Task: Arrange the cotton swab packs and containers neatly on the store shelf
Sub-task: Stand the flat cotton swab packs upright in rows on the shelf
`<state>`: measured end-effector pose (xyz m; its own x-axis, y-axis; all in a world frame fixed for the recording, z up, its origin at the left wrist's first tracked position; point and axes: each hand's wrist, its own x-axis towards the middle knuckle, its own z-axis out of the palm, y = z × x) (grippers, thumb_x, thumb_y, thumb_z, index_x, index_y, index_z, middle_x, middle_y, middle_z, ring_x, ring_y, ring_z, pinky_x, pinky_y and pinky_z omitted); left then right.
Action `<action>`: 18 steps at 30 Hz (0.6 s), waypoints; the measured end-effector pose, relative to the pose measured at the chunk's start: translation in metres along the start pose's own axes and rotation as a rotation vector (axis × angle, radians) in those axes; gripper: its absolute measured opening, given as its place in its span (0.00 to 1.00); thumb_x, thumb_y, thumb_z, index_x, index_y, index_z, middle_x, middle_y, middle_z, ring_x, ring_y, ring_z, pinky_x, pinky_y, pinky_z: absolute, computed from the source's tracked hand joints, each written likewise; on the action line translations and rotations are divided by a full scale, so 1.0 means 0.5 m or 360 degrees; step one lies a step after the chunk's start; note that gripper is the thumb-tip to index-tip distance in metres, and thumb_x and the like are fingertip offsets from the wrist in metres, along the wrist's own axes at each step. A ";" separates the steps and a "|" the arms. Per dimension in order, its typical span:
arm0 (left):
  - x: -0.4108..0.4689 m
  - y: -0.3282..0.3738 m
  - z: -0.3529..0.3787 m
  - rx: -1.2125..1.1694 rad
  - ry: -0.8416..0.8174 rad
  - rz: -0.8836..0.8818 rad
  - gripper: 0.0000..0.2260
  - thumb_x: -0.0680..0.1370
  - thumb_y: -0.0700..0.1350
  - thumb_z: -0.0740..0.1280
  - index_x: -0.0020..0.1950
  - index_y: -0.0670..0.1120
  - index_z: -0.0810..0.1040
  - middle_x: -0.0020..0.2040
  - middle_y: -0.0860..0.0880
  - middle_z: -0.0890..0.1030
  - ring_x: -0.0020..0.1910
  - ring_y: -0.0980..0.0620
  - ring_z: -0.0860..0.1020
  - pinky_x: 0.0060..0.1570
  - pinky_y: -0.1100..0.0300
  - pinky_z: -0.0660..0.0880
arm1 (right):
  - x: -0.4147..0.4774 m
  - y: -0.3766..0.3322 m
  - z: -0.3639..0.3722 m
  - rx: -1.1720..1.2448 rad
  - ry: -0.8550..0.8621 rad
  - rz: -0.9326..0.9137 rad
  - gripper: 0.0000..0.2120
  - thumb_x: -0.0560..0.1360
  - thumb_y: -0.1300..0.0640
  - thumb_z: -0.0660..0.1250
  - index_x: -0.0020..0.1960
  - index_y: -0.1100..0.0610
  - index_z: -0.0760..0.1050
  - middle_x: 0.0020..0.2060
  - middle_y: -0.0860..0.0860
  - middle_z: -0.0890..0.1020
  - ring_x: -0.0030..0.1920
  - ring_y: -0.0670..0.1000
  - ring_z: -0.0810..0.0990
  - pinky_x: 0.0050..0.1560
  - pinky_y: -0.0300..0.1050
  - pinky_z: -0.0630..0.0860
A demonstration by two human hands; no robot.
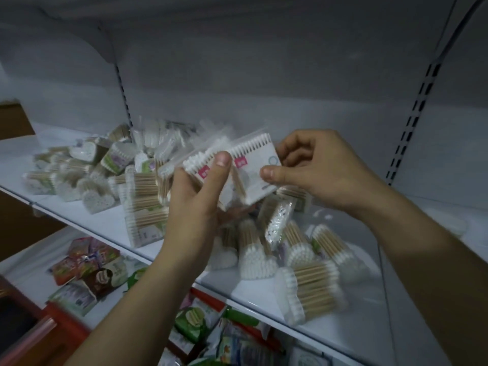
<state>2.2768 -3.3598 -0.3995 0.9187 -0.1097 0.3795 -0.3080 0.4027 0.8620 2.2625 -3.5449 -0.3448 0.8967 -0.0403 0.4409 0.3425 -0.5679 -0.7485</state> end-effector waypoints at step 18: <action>0.009 -0.011 -0.016 0.0156 0.0149 -0.0018 0.19 0.79 0.38 0.71 0.69 0.37 0.73 0.55 0.40 0.85 0.50 0.43 0.87 0.38 0.55 0.83 | 0.013 0.110 -0.017 -0.0635 -0.0372 -0.0294 0.14 0.73 0.63 0.75 0.55 0.49 0.83 0.54 0.47 0.81 0.57 0.47 0.79 0.61 0.51 0.75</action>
<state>2.2847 -3.3552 -0.4050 0.9399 -0.0269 0.3405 -0.3159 0.3108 0.8965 2.2847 -3.5834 -0.3789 0.8857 0.2502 0.3910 0.4085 -0.8203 -0.4003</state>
